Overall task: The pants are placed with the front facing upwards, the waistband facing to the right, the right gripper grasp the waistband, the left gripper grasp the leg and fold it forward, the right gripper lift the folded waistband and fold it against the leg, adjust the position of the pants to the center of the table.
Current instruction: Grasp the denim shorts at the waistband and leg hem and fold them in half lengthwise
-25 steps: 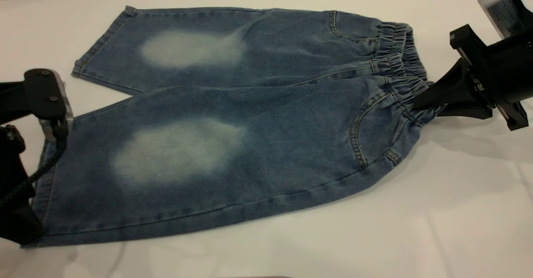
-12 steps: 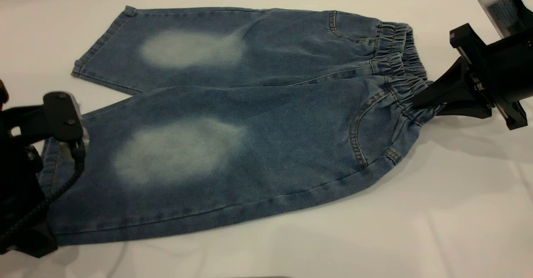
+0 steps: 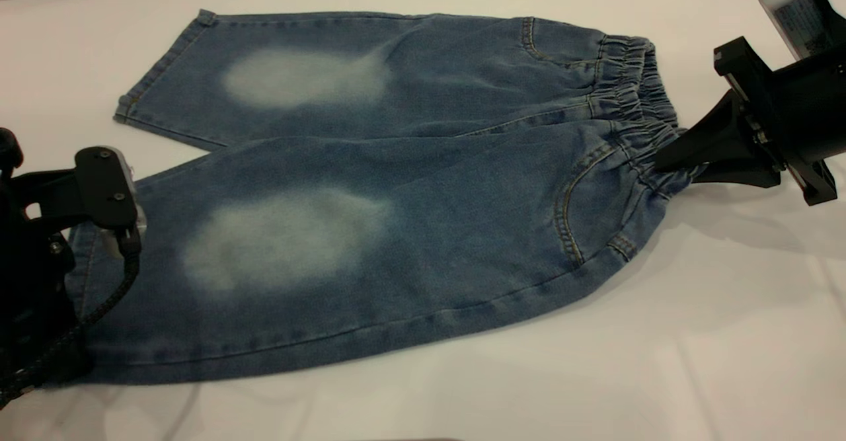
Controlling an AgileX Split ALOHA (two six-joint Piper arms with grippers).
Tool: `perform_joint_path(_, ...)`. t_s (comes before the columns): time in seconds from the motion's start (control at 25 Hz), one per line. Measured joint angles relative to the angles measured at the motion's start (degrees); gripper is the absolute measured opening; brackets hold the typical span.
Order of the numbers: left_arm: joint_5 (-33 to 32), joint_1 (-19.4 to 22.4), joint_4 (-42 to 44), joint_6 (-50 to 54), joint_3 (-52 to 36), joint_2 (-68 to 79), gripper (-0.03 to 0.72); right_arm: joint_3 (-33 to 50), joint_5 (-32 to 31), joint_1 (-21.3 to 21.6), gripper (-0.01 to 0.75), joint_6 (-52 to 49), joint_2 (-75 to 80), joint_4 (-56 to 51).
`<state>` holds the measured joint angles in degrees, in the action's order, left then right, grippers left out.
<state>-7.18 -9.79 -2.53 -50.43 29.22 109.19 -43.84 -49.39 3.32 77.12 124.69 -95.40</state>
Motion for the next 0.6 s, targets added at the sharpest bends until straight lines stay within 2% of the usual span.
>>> perform_joint_path(0.08,0.04,0.00,0.00,0.00,0.06,0.00,0.067,0.00,-0.08,0.00,0.068,0.00,0.00,0.00)
perform_joint_path(0.16,0.04,0.00,0.00,0.00,0.06,0.00,0.045,0.00,-0.61,0.00,0.069,0.00,0.00,-0.05)
perform_joint_path(0.4,-0.78,-2.45,-0.39,0.00,-0.19,-1.47,0.041,0.00,-3.97,0.00,0.071,0.00,0.00,0.21)
perform_joint_path(0.6,-6.19,-3.95,-0.84,0.50,-0.23,-7.65,0.041,0.00,-6.66,0.00,0.071,-1.38,0.00,2.18)
